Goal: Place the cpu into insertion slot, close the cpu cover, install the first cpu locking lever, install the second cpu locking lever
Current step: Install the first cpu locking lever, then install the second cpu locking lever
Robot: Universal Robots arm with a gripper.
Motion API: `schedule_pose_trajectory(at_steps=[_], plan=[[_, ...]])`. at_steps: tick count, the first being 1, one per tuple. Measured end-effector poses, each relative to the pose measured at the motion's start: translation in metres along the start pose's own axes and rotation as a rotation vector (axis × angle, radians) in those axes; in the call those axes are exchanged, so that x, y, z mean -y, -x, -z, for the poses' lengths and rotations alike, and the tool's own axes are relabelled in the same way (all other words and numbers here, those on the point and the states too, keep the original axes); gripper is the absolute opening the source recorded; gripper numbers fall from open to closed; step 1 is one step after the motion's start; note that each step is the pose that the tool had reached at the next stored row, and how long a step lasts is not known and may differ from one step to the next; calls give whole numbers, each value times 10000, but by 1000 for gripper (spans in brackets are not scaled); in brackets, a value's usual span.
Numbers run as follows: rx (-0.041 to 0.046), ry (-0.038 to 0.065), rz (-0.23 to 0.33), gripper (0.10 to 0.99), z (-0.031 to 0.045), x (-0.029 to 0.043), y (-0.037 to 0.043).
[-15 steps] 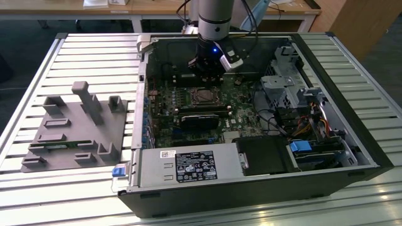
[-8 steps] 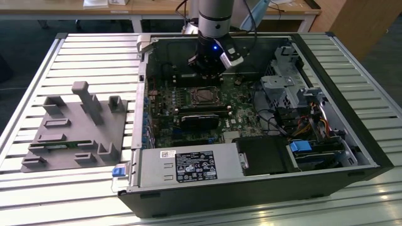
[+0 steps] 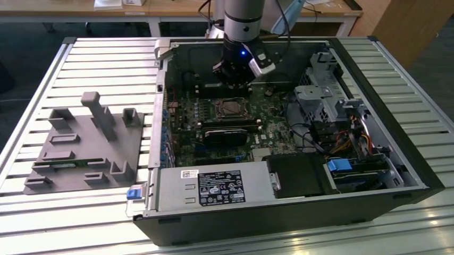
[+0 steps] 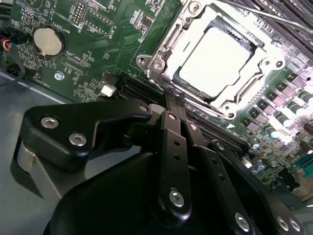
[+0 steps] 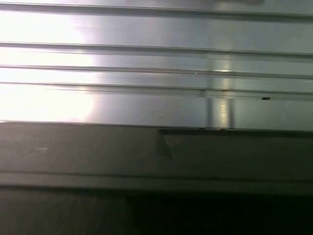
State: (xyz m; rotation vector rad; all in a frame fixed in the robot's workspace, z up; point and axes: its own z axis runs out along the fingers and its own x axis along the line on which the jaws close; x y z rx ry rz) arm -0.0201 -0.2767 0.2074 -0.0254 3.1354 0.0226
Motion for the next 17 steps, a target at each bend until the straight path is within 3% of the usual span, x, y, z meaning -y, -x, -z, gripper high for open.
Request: schedule_pose_trajectory(at_steps=[17], plan=[[0,1,-1,106,1,62,1]])
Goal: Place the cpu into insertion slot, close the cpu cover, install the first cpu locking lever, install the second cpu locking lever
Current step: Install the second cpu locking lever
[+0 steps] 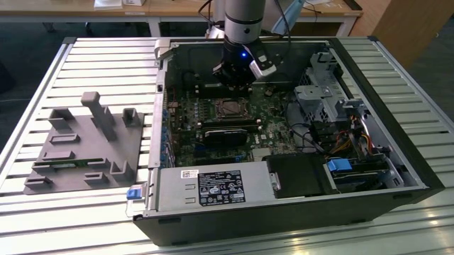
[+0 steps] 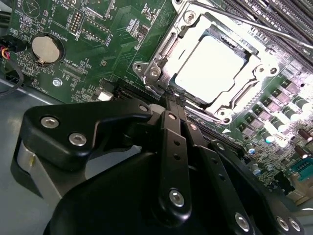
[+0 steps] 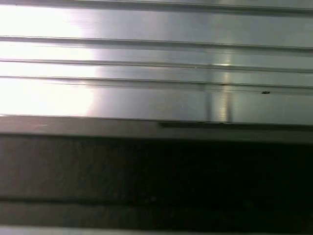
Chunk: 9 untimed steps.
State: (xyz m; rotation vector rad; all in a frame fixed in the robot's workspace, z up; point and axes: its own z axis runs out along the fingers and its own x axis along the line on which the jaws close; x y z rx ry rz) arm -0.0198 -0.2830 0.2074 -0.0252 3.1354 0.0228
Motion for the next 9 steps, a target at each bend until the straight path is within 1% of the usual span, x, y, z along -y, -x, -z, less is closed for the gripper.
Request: schedule_pose_trajectory(at_steps=[9], plan=[[0,0,0,106,0,26,1]])
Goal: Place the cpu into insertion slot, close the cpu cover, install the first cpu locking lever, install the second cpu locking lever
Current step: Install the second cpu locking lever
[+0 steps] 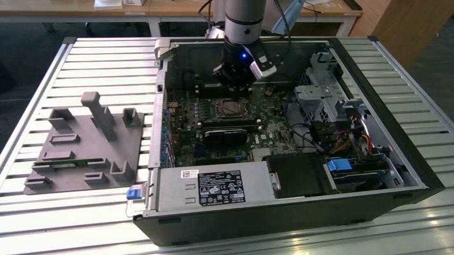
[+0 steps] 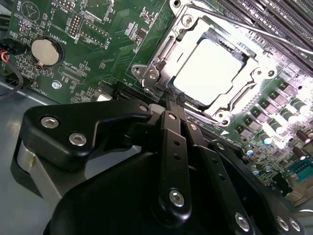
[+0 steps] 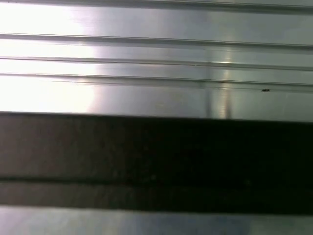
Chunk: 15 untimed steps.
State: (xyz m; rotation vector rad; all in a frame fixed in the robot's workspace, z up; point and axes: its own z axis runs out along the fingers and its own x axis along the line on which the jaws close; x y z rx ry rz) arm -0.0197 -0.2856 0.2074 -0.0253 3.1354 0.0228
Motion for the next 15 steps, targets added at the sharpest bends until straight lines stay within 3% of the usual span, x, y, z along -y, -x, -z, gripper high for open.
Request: schedule_pose_trajectory(at_steps=[10,15], plan=[[-1,-2,0,106,5,20,-1],[0,-1,0,106,45,19,0]])
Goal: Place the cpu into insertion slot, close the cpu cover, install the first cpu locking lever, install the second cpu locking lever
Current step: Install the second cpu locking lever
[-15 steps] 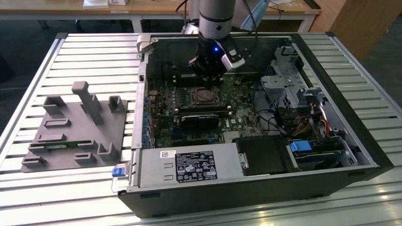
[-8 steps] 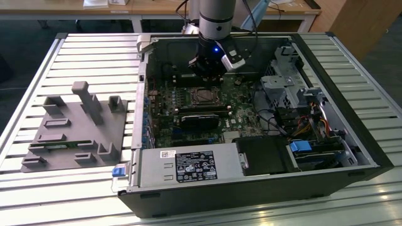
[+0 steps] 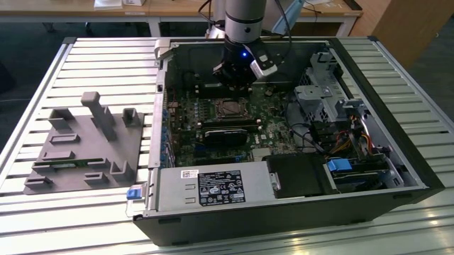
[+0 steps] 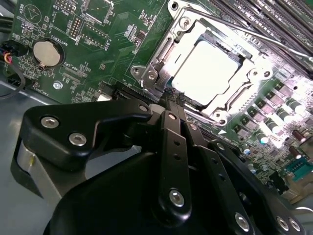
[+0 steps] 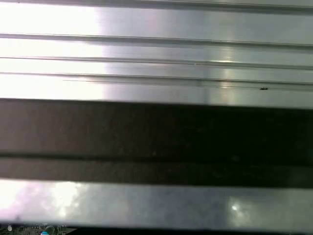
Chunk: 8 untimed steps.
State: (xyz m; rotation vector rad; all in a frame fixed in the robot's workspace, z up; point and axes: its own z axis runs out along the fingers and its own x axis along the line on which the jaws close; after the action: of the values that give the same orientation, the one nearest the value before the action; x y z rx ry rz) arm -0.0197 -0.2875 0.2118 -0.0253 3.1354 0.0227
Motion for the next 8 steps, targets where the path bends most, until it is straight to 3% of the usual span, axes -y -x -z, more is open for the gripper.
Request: schedule_pose_trajectory(at_steps=[8], plan=[[-1,0,0,106,92,-1,1]])
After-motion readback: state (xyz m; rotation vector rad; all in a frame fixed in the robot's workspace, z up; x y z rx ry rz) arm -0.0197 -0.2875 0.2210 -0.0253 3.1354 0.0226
